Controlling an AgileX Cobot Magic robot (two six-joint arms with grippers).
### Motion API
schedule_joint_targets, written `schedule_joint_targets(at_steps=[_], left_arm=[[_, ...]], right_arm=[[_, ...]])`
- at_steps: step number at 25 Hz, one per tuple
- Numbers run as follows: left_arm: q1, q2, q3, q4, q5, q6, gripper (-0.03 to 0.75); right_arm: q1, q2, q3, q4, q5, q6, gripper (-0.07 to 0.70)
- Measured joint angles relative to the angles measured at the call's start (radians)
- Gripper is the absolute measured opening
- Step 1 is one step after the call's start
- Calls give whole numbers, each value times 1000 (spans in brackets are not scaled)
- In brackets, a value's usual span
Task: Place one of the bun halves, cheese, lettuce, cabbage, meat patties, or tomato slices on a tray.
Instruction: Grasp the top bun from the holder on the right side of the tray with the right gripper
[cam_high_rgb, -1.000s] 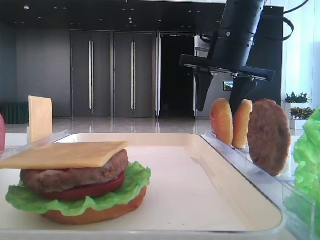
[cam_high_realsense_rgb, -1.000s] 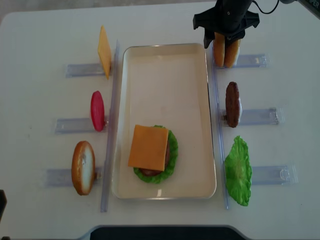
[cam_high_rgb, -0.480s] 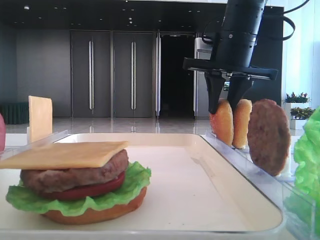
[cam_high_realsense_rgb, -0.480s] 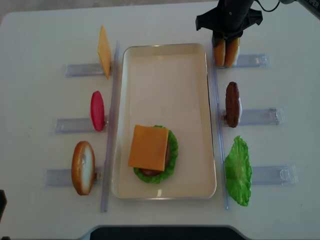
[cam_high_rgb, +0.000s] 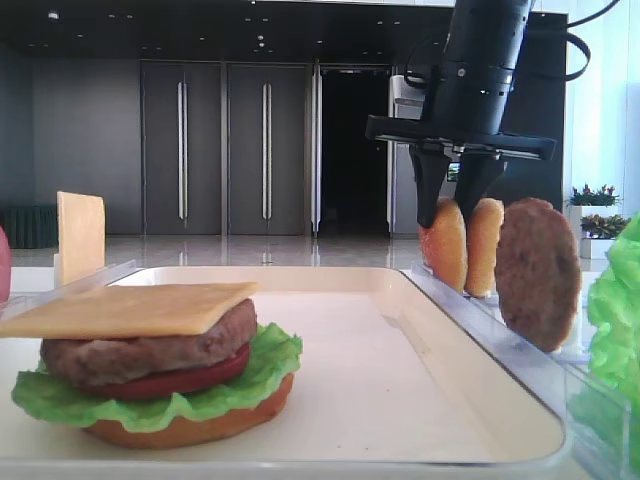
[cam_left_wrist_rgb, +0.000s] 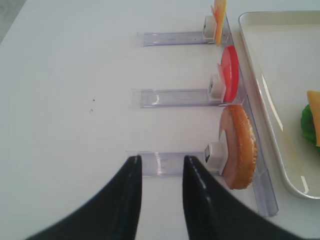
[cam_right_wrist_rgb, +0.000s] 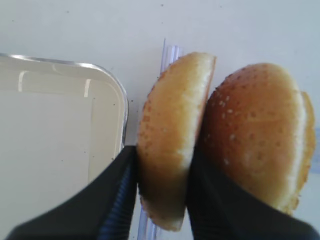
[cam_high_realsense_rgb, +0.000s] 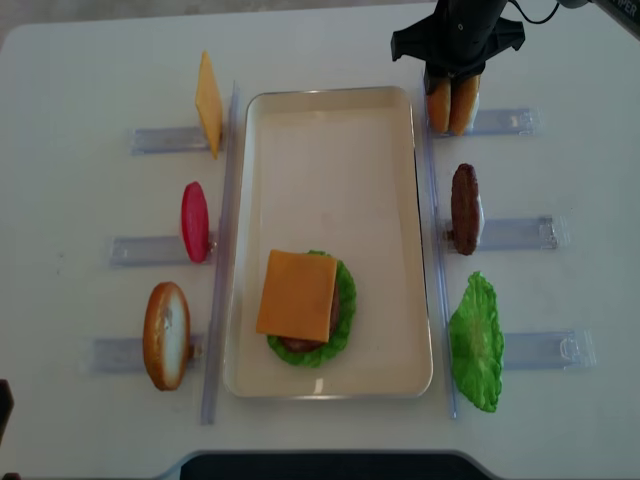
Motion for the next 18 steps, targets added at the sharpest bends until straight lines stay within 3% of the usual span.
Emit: schedule_joint_targets(at_steps=[12, 18], left_arm=[[0, 0, 0, 0, 0, 0, 219], [0, 0, 0, 0, 0, 0, 219]], right_arm=[[0, -10, 0, 0, 8, -1, 242], [0, -73, 0, 2, 44, -1, 242]])
